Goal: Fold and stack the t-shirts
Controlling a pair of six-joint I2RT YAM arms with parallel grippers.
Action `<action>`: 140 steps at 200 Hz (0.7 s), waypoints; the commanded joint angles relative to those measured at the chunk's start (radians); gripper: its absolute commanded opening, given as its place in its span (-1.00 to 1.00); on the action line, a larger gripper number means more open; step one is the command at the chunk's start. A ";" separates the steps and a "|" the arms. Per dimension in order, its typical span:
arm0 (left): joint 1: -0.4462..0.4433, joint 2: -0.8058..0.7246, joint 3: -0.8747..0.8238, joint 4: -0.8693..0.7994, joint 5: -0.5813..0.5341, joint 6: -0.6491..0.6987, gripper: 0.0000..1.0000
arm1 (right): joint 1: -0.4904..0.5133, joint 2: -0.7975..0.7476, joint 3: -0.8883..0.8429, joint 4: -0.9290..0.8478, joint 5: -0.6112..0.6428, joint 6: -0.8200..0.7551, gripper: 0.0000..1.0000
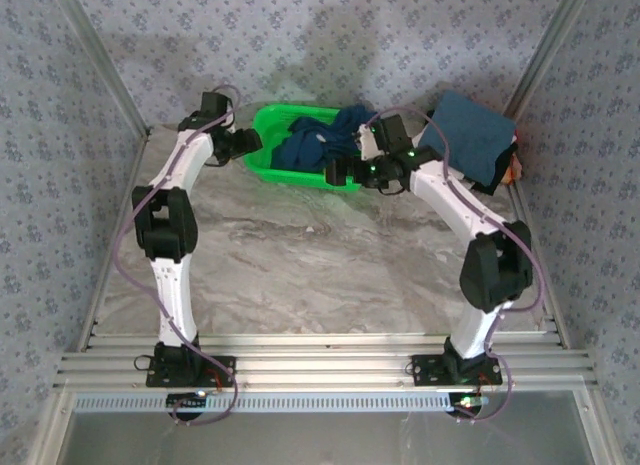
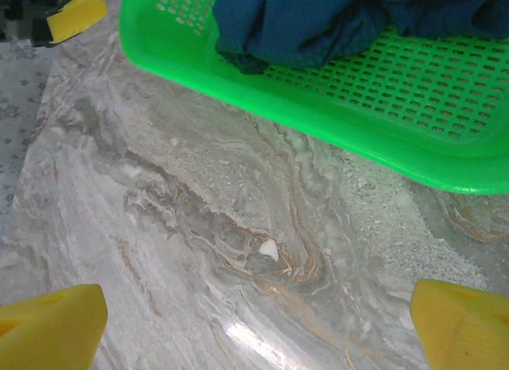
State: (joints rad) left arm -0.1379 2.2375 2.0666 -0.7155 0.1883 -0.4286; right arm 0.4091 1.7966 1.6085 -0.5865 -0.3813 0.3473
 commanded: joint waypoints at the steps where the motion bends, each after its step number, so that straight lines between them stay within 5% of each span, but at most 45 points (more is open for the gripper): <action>1: -0.015 0.053 0.012 -0.077 -0.045 0.011 0.32 | -0.019 0.082 0.118 -0.051 0.001 0.057 1.00; 50: -0.022 0.007 -0.085 -0.088 -0.116 0.027 0.00 | -0.033 0.283 0.343 -0.053 0.005 0.130 1.00; 90: -0.044 -0.157 -0.300 -0.036 -0.089 -0.001 -0.73 | -0.028 0.435 0.489 -0.103 0.013 0.163 1.00; 140: -0.111 -0.412 -0.583 -0.009 -0.107 -0.204 -0.86 | 0.024 0.585 0.661 -0.273 0.047 0.154 1.00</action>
State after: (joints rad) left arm -0.2123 1.9518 1.5845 -0.7258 0.1417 -0.5510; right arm 0.3946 2.3219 2.1742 -0.7044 -0.3622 0.4942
